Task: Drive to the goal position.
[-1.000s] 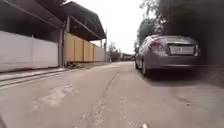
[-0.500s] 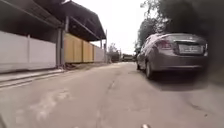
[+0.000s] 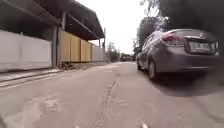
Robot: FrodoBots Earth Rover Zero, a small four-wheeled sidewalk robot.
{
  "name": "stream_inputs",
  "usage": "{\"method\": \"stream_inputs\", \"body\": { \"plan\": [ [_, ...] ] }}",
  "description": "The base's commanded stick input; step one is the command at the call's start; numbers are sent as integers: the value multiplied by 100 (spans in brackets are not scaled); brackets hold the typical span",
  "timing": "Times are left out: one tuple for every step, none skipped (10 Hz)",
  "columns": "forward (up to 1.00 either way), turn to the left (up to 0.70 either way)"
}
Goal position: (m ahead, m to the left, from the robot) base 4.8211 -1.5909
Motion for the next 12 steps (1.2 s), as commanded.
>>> {"method": "stream_inputs", "body": {
  "plan": [
    [70,0],
    [70,0],
    [70,0],
    [70,0],
    [70,0],
    [70,0],
    [70,0],
    [70,0],
    [70,0],
    [70,0],
    [70,0],
    [70,0]
  ]
}}
